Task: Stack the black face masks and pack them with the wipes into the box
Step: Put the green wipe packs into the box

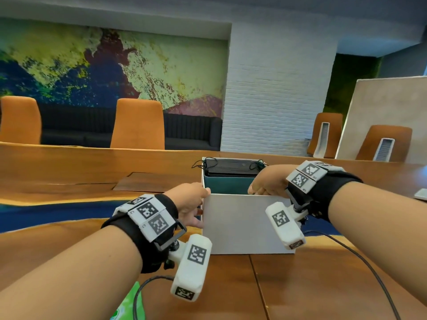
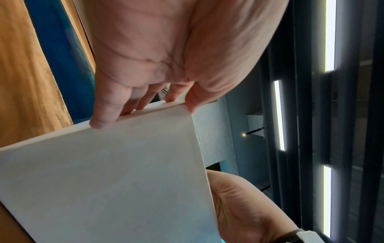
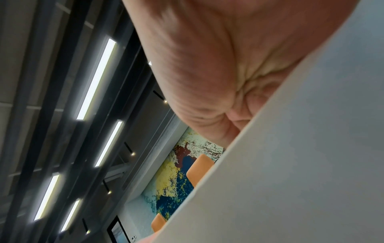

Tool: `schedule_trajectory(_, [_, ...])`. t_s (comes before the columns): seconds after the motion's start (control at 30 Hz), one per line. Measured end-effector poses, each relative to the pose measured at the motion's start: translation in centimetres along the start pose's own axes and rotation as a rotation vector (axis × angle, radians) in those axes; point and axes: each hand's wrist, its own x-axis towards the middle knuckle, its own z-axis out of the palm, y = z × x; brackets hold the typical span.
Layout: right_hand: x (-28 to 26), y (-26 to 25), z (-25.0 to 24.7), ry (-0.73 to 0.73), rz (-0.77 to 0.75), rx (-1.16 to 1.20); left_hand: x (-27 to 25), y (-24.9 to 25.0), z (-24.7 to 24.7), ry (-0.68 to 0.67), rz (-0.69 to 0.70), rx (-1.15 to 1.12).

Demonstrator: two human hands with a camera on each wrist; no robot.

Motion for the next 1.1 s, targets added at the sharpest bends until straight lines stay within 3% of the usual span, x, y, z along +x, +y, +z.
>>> schedule_trajectory(0.23, [-0.5, 1.0, -0.5, 0.053, -0.017, 0.181, -0.7, 0.5, 0.0, 0.025, -0.046, 0.002])
schedule_trajectory(0.5, [-5.1, 0.0, 1.2, 0.197, -0.406, 0.435, -5.2, 0.6, -2.9, 0.038, 0.029, 0.098])
schedule_trajectory(0.67, [-8.7, -1.7, 5.7, 0.046, -0.568, 0.45, -9.5, -0.3, -8.0, 0.191, 0.007, 0.2])
schedule_trajectory(0.77, [-9.1, -2.4, 9.0, -0.068, -0.556, 0.337, -11.6, -1.5, -10.7, 0.294, -0.068, 0.273])
schedule_trajectory(0.93, [-8.4, -2.6, 14.8, -0.3, -0.384, 0.29, -14.5, -4.2, -13.1, 0.384, -0.182, 0.407])
schedule_trajectory(1.1, [-8.2, -2.1, 18.5, -0.387, -0.287, 0.254, -16.0, -6.5, -14.5, 0.476, -0.276, 0.546])
